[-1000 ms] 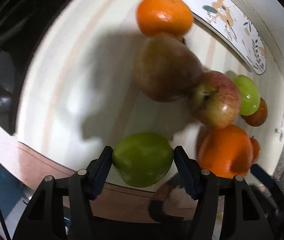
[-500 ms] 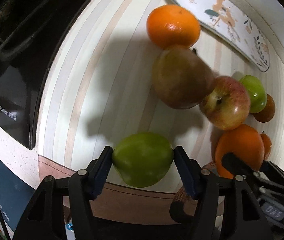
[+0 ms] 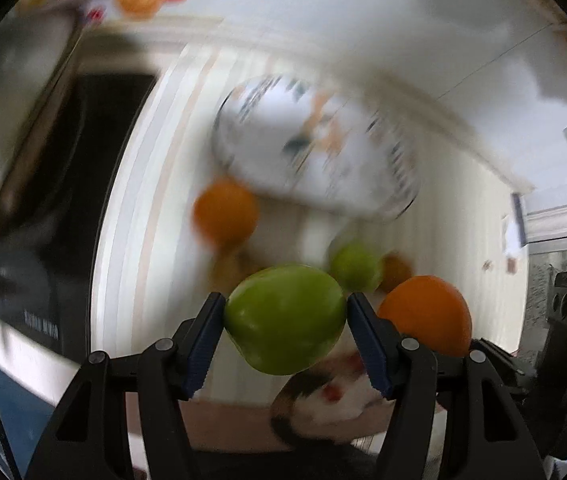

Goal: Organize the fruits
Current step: 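Carry the green apple with the left gripper onto the floral plate while the right gripper places the orange there, then lift both open grippers off the plate and move toward the loose fruits, then grasp a brown pear with the left gripper while the right gripper grasps a red apple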

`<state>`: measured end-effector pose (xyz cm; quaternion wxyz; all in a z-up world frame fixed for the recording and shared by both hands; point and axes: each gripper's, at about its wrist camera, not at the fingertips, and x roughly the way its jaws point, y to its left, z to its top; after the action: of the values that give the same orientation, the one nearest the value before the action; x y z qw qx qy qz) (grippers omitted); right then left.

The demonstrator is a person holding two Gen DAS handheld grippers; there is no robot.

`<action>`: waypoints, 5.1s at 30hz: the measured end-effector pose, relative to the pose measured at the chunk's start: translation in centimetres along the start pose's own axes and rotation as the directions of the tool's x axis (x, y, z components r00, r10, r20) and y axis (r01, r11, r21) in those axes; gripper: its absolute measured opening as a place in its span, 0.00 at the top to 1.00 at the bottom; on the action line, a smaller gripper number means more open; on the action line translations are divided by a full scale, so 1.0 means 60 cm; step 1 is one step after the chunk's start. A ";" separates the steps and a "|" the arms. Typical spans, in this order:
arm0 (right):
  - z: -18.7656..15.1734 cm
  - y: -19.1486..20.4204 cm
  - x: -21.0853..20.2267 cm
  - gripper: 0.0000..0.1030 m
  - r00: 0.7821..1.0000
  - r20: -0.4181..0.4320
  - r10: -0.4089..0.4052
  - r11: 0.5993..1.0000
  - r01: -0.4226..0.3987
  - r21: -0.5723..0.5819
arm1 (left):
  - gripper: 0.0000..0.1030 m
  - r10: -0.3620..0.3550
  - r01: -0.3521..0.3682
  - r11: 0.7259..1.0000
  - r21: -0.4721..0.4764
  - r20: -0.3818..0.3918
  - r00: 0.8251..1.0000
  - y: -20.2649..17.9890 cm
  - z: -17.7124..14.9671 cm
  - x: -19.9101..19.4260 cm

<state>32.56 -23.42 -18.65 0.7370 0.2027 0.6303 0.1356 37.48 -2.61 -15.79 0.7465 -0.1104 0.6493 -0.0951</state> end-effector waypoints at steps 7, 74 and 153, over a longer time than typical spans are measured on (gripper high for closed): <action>0.161 -0.008 0.007 0.22 0.992 0.094 -0.090 0.996 0.088 0.028 | 0.41 0.062 -0.064 0.996 0.067 0.034 0.997 -0.034 0.152 0.062; 0.045 0.089 -0.143 0.07 0.878 0.302 -0.372 0.917 0.397 -0.025 | 0.15 0.239 -0.283 0.952 0.112 0.304 0.922 -0.031 -0.026 -0.101; -0.068 -0.027 0.178 0.30 0.966 -0.205 -0.160 0.987 0.160 -0.017 | 0.38 0.084 -0.089 0.995 -0.041 -0.120 0.989 0.088 -0.132 0.242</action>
<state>30.28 -19.46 -29.27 0.6763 0.1362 0.7175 0.0961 31.62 -2.02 -32.11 0.7075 -0.0935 0.6984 -0.0539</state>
